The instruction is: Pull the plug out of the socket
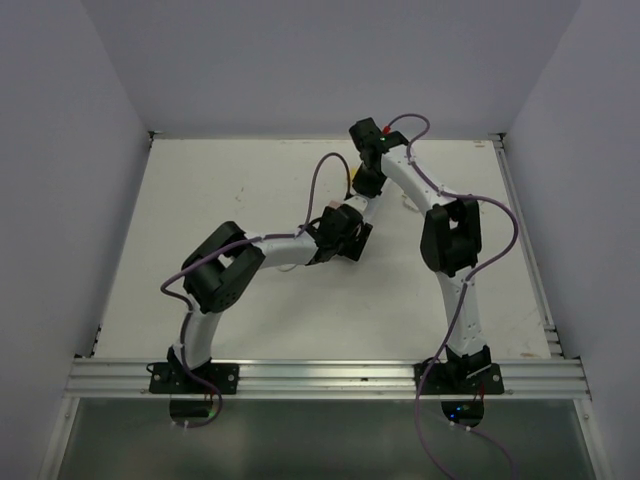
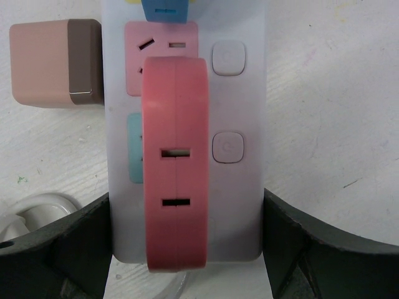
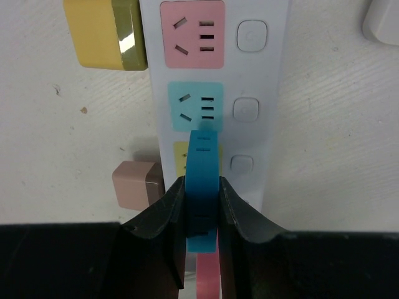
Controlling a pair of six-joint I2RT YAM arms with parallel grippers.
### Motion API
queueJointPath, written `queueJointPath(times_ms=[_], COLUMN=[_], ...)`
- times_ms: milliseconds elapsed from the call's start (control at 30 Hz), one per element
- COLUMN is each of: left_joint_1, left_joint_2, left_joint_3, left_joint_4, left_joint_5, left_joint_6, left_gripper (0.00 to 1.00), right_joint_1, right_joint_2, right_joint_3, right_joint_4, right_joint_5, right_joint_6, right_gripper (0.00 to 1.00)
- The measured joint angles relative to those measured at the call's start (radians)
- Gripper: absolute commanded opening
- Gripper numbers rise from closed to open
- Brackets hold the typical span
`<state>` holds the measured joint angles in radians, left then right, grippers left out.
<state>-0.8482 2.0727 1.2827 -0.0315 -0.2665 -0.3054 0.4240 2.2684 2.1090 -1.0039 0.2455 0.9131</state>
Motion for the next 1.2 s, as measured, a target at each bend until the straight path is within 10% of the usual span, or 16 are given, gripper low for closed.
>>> queueJointPath(times_ms=[1200], left_joint_1=[-0.012], left_joint_2=[0.05], left_joint_3=[0.074], left_joint_4=[-0.038], left_joint_5=[0.002], left_joint_6=[-0.002], left_gripper=[0.0], right_joint_1=[-0.105], right_joint_2=[-0.022], right_joint_3=[-0.089], right_joint_4=[0.077], right_joint_5=[-0.192], right_joint_6=[0.022], right_gripper=[0.0])
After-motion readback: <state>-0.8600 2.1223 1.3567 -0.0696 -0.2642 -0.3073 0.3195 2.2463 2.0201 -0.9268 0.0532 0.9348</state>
